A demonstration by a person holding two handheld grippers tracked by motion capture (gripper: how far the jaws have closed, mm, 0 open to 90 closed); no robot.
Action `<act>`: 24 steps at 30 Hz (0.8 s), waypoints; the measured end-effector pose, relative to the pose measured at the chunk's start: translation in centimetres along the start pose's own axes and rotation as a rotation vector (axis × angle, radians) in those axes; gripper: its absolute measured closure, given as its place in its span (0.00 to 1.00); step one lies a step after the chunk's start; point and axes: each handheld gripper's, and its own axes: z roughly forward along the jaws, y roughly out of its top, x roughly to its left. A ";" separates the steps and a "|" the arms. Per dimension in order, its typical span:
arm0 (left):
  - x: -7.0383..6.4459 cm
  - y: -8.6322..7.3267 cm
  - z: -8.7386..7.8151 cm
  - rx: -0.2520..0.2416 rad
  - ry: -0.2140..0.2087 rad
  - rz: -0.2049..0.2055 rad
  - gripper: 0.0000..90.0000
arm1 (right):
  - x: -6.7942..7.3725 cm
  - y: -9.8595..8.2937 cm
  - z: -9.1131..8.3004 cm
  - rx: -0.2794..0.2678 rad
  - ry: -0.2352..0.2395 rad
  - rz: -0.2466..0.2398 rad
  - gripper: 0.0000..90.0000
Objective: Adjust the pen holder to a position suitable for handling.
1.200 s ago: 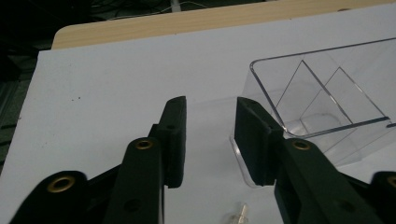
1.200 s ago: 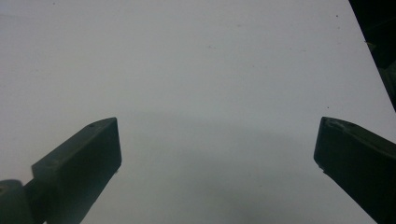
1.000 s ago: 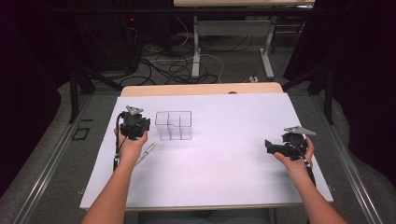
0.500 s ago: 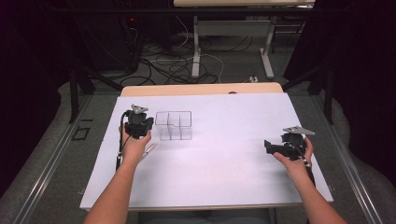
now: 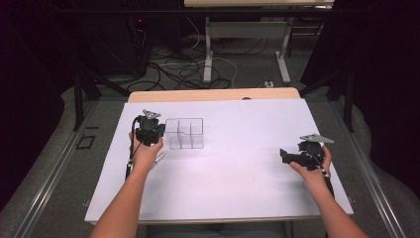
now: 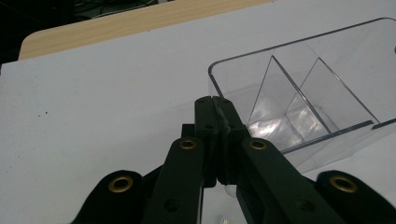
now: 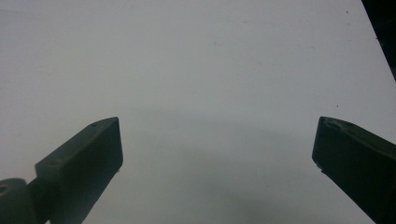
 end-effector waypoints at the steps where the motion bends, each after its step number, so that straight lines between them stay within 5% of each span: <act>1: 0.0 0.0 0.0 0.000 -0.002 0.000 1.00 | 0.0 0.0 0.0 0.000 0.000 0.000 0.01; 24: -1.2 0.1 0.1 -0.010 -0.014 0.034 1.00 | 0.2 0.1 0.2 0.002 0.009 0.006 0.02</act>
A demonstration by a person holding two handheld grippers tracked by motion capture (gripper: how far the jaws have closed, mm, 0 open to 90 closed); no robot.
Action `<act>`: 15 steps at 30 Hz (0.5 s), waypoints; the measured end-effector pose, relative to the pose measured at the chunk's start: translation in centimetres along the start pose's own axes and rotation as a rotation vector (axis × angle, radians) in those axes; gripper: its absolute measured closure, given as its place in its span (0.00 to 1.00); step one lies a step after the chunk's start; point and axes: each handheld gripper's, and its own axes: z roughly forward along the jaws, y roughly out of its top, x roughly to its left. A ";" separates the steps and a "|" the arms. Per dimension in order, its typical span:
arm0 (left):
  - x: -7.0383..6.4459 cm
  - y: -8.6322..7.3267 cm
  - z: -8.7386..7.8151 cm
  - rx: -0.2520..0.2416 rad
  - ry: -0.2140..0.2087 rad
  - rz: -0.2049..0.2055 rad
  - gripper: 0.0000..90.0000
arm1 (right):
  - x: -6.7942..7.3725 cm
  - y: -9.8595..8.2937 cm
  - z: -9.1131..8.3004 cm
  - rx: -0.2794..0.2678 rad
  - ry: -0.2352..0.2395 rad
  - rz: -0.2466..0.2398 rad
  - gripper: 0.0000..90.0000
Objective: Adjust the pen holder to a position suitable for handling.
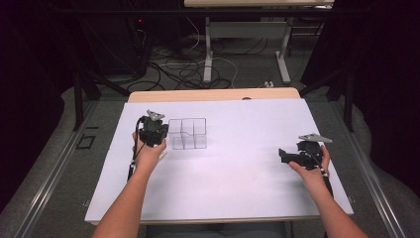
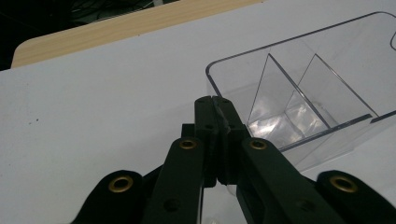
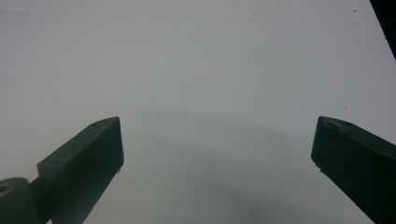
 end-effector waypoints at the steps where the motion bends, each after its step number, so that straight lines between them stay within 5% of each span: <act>1: -0.2 0.0 0.0 0.002 -0.003 0.000 1.00 | 0.0 0.0 0.0 -0.001 -0.001 -0.006 0.02; 15: -2.3 0.6 0.7 -0.020 -0.039 0.015 1.00 | 0.0 0.0 0.0 0.003 0.005 -0.001 0.02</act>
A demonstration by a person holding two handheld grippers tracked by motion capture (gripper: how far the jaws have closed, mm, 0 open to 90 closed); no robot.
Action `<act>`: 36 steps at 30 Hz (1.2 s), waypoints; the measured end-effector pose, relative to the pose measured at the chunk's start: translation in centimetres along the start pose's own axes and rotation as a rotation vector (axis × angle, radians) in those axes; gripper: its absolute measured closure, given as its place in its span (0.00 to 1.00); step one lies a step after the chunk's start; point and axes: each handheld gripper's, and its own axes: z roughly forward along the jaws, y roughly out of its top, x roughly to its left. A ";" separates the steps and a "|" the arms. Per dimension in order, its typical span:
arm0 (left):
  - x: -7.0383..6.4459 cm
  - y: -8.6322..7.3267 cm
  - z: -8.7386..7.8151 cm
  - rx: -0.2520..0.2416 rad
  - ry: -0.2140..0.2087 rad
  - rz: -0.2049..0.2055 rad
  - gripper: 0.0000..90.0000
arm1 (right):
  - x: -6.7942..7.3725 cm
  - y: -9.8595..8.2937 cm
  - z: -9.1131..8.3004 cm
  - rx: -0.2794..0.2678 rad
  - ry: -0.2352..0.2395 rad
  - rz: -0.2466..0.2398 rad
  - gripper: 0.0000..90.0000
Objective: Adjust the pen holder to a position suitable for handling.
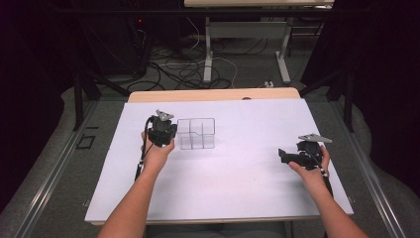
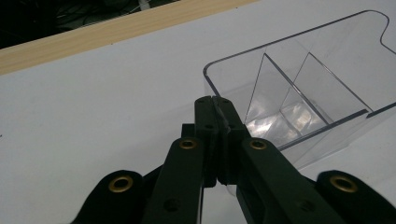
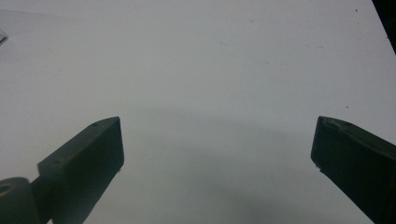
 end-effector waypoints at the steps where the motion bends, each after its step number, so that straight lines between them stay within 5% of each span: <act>1: -0.3 0.1 0.1 0.000 -0.006 0.003 1.00 | 0.0 0.0 0.0 0.000 -0.002 0.001 0.02; 27: -4.7 1.2 1.8 -0.013 -0.073 0.020 1.00 | -0.1 0.0 0.0 -0.002 0.004 0.001 0.02; 36: -5.1 1.5 2.2 -0.008 -0.079 0.003 1.00 | -0.1 0.0 0.0 -0.002 0.006 -0.001 0.03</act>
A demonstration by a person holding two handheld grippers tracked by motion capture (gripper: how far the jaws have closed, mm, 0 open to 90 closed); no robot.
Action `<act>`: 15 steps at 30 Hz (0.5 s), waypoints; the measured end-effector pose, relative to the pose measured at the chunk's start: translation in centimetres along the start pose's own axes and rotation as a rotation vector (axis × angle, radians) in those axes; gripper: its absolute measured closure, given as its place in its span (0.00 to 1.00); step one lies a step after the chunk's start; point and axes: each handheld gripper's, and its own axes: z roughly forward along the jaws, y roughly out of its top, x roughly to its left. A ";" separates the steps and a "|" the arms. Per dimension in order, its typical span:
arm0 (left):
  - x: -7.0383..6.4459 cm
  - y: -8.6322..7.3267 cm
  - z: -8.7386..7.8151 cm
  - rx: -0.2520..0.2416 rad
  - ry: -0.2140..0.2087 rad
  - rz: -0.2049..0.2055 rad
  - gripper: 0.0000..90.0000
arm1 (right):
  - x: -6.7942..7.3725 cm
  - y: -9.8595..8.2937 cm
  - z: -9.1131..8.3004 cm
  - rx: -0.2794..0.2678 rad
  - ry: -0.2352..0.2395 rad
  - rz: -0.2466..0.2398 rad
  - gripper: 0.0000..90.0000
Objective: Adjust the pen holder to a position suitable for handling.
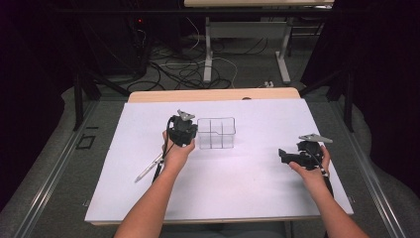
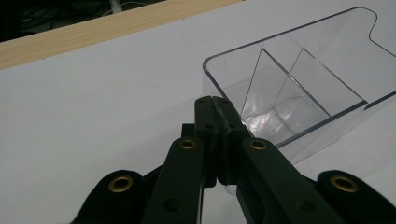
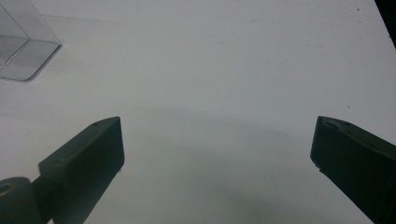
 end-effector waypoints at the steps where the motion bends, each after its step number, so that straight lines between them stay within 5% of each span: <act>1: 0.0 0.0 0.1 -0.003 0.001 -0.004 1.00 | 0.0 0.0 0.0 -0.002 0.000 0.001 0.03; 15: 0.1 0.1 -0.1 0.006 -0.005 -0.005 0.97 | 0.0 0.0 0.0 -0.001 -0.001 0.001 0.03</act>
